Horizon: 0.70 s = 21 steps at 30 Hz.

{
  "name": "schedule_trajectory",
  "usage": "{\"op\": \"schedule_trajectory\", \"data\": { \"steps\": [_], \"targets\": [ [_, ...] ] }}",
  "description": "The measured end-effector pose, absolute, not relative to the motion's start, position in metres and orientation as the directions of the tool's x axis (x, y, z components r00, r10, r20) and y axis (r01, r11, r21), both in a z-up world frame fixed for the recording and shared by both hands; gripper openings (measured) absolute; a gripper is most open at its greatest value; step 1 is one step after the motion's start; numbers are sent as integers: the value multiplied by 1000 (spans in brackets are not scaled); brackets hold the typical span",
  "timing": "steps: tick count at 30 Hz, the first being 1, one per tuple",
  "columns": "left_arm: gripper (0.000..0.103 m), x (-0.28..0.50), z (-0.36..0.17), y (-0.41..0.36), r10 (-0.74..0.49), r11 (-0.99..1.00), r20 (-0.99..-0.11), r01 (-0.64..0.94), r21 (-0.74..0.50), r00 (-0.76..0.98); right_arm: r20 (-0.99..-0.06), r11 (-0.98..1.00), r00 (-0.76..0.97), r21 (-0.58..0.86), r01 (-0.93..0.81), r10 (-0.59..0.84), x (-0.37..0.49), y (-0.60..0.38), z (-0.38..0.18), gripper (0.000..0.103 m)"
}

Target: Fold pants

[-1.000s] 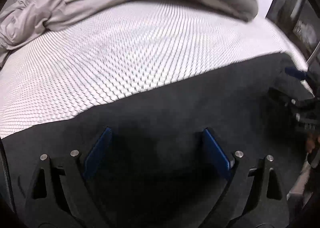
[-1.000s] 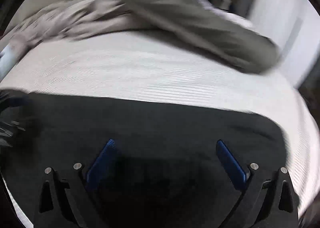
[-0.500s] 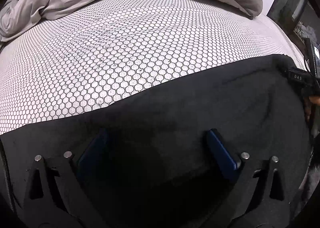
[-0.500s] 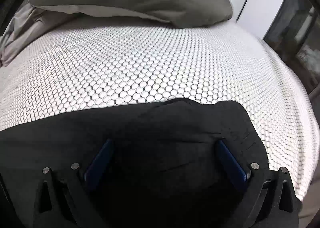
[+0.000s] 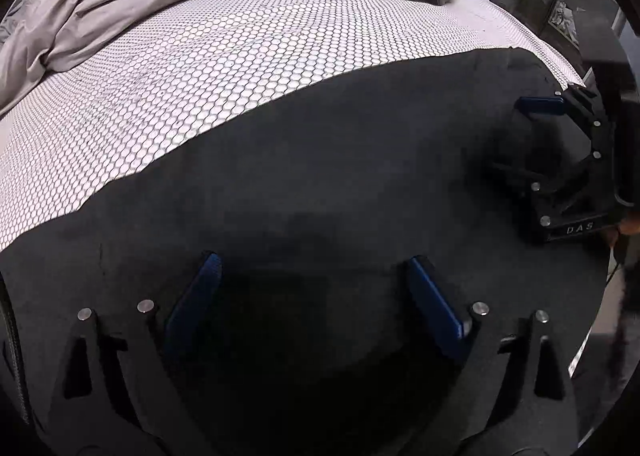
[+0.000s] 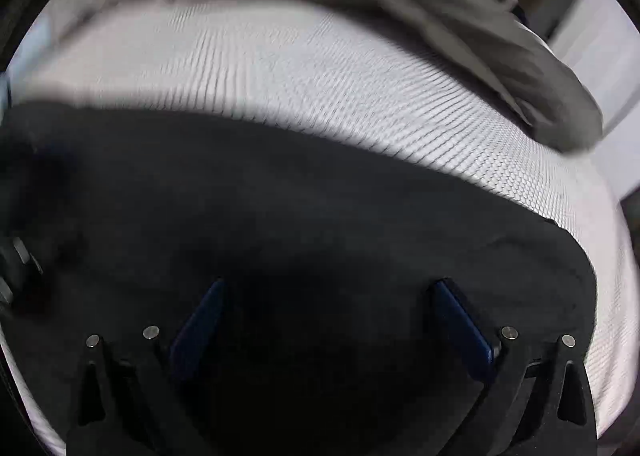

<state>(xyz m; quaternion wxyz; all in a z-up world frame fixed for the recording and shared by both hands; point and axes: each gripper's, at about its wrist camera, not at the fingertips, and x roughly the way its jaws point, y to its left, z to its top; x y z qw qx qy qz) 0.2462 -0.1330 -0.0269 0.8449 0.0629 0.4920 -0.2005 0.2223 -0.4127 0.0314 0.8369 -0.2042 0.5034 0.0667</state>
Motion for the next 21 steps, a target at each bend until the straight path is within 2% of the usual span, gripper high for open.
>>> {"op": "schedule_trajectory", "data": {
  "steps": [3,6,7,10,13,14,18,21],
  "targets": [
    [94,235,-23,-116,-246,926,-859,372,-71,449,-851,924,511,-288,-253,-126,216,-449,44,103],
    [95,225,-23,-86,-199,951,-862,305,-54,466,-749,866,504,-500,-4,-430,214,-509,47,102],
    [96,222,-23,-76,-171,960,-866,277,-39,470,-731,848,470,-525,77,-495,212,-537,44,102],
    [96,213,-24,-47,-145,973,-862,227,-37,486,-819,932,447,-288,221,-359,202,-600,51,102],
    [93,194,-10,-38,-130,983,-841,177,-42,525,-801,921,461,-294,256,-383,193,-606,72,102],
    [93,178,-1,-42,-159,981,-828,182,-71,538,-790,930,493,-278,240,-363,188,-600,81,102],
    [94,143,18,-85,-341,929,-764,323,-182,548,-769,987,621,-153,46,-148,168,-544,109,102],
    [95,137,3,-118,-374,898,-790,403,-177,485,-803,982,596,-101,-161,15,162,-484,96,102]
  ]
}}
